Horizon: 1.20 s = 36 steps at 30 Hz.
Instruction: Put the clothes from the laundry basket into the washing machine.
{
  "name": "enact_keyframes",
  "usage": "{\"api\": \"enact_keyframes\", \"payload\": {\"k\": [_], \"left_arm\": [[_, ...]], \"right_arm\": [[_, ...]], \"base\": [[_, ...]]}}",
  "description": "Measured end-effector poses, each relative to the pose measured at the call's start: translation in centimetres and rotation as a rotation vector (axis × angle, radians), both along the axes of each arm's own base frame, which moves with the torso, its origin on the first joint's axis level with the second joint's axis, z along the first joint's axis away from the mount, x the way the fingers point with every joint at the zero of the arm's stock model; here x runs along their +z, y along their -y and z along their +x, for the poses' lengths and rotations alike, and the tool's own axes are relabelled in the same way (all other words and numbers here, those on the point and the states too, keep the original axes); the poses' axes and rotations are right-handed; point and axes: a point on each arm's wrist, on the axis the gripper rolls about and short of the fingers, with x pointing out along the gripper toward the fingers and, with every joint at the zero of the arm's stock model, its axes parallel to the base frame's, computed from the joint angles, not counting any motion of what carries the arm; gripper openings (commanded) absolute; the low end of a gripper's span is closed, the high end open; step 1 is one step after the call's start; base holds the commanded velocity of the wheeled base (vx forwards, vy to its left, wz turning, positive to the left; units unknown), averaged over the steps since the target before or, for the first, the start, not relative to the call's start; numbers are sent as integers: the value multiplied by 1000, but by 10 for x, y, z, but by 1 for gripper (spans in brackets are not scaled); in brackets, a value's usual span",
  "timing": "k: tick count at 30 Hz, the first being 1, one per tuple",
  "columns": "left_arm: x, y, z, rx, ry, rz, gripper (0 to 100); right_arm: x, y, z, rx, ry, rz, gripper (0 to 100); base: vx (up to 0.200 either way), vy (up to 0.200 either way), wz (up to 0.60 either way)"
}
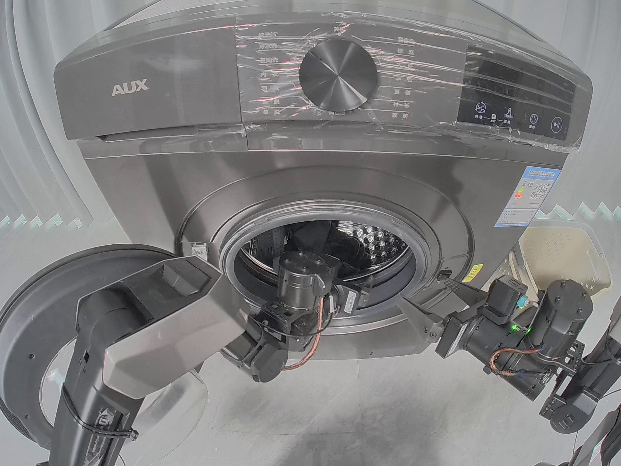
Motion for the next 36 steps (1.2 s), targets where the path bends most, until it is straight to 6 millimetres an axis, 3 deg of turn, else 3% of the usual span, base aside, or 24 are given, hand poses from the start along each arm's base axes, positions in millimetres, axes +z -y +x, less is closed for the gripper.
{"api": "enact_keyframes", "payload": {"k": [9,18,28,36], "left_arm": [[14,11,-48,-86,-37,-25,100],[19,-2,-101,-188,-101,-8,100],[33,-37,-161,-260,-105,-69,100],[46,-85,-207,-255,-143,-166,100]], "right_arm": [[5,0,-2,3,21,7,100],[9,3,-4,4,42,-3,100],[17,10,-5,-14,72,11,100],[18,14,-9,-38,82,-10,100]], "base": [[0,0,0],[0,0,0],[0,0,0],[0,0,0]]}}
